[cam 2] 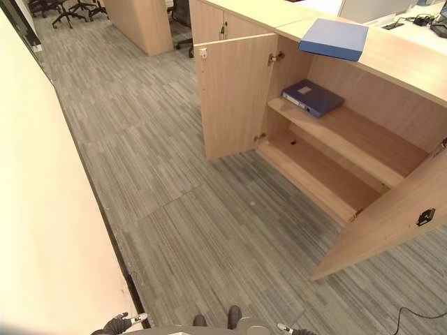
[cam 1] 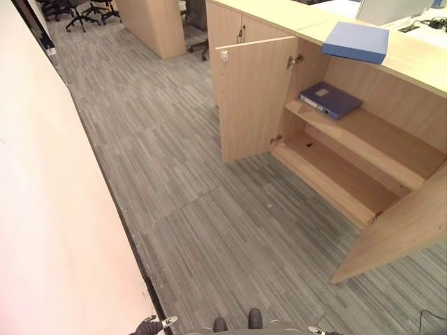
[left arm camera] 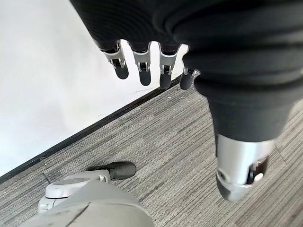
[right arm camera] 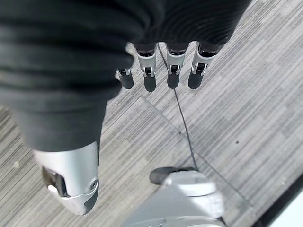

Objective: Put the empty folder in the office cabinet

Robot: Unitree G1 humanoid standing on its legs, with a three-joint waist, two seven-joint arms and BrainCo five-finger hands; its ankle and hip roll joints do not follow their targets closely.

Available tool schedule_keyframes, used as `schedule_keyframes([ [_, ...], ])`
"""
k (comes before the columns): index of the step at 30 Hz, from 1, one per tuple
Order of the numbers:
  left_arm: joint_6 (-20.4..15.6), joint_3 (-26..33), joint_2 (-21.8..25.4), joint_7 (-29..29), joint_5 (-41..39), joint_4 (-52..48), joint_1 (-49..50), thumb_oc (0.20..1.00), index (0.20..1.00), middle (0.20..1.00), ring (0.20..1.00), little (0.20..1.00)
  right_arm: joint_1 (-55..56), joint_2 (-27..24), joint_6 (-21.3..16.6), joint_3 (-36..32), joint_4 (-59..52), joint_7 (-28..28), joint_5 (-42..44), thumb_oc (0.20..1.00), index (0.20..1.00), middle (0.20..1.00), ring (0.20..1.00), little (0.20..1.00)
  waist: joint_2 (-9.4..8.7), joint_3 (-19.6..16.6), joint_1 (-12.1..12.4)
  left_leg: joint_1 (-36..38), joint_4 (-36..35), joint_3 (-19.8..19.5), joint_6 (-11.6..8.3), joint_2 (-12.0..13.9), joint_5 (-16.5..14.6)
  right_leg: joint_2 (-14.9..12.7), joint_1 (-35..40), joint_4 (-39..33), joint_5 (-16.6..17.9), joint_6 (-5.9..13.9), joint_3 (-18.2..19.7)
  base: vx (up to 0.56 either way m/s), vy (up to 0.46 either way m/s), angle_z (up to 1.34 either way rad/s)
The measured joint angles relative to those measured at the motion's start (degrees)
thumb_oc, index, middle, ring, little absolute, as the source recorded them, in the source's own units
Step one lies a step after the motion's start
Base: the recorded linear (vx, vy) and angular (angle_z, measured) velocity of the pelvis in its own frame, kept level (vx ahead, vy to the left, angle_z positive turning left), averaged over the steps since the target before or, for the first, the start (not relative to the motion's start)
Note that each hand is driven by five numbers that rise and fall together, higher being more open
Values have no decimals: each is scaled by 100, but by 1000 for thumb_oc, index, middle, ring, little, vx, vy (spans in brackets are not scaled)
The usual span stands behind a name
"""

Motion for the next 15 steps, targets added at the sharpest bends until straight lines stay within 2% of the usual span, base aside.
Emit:
schedule_keyframes([
  [2,-11,4,40,23,0,-49,-45,1000,1000,1000,1000,1000,9,46,9,34,10,0,-1,1000,1000,1000,1000,1000,-52,49,8,29,63,-2,65,-82,-24,-288,-429,850,-305,25,-62,10,29,23],
  [3,-17,-3,24,32,0,-79,-43,1000,1000,1000,1000,1000,27,53,17,32,15,2,0,1000,1000,1000,1000,1000,-81,34,22,18,69,29,181,-134,-23,-550,-523,1060,-304,27,-185,85,-9,12],
  [4,-16,-3,12,25,0,-85,-43,1000,1000,1000,1000,1000,26,60,14,32,15,2,-1,1000,1000,1000,1000,1000,-58,39,51,18,65,53,196,-183,-46,-705,-621,1174,-304,32,-217,77,-34,-2],
  [5,-12,-26,6,27,1,-56,14,1000,1000,1000,1000,1000,-8,72,8,25,-2,-7,0,1000,1000,1000,1000,1000,-75,38,51,55,81,-3,240,-233,-79,-879,-722,1171,-288,117,-130,78,-35,-18],
  [6,13,-44,-25,30,2,6,73,1000,1000,1000,1000,1000,-37,39,2,17,-12,-13,-1,1000,1000,1000,1000,1000,-96,68,17,63,133,-60,310,-252,-83,-948,-741,806,-206,249,-122,121,-105,-21],
  [7,30,-7,-27,23,2,29,101,1000,1000,1000,1000,1000,-47,39,-1,41,-17,-11,-1,1000,1000,1000,1000,1000,-87,104,25,10,198,-88,334,-243,-51,-939,-723,126,-167,312,-60,124,-78,-17],
  [8,33,8,-11,24,1,28,98,1000,1000,1000,1000,1000,-22,51,10,44,-83,-8,0,1000,1000,1000,1000,1000,-125,123,15,14,188,-103,315,-250,-44,-887,-775,-181,-129,380,55,184,-103,-9],
  [9,15,32,0,22,1,120,52,1000,1000,1000,1000,1000,-28,72,16,76,-59,7,-1,1000,1000,1000,1000,1000,-151,144,19,8,183,-105,316,-237,-49,-773,-738,-739,-22,560,212,119,-48,6],
  [10,22,35,10,21,1,197,16,1000,1000,1000,1000,1000,-31,85,39,115,-43,10,-1,1000,1000,1000,1000,1000,-189,157,-5,14,159,-134,316,-251,-47,-729,-727,-1094,33,647,218,318,-146,28],
  [11,29,52,-1,11,1,188,62,1000,1000,1000,1000,1000,11,113,120,153,-41,51,-2,1000,1000,1000,1000,1000,-333,196,-123,152,51,-232,260,-348,-97,-605,-692,-1960,348,683,194,348,-160,38],
  [13,28,59,-40,0,8,193,132,1000,1000,1000,1000,1000,28,112,117,149,-18,59,-10,1000,1000,1000,1000,1000,-373,189,-140,211,-16,-284,244,-360,-200,-558,-636,-2062,447,588,152,228,-107,32],
  [15,30,94,-116,0,8,219,181,1000,1000,1000,1000,1000,55,105,122,148,16,61,-14,1000,1000,1000,1000,1000,-376,117,-146,307,-17,-388,201,-338,-305,-554,-585,-1829,495,506,106,219,-121,24],
])
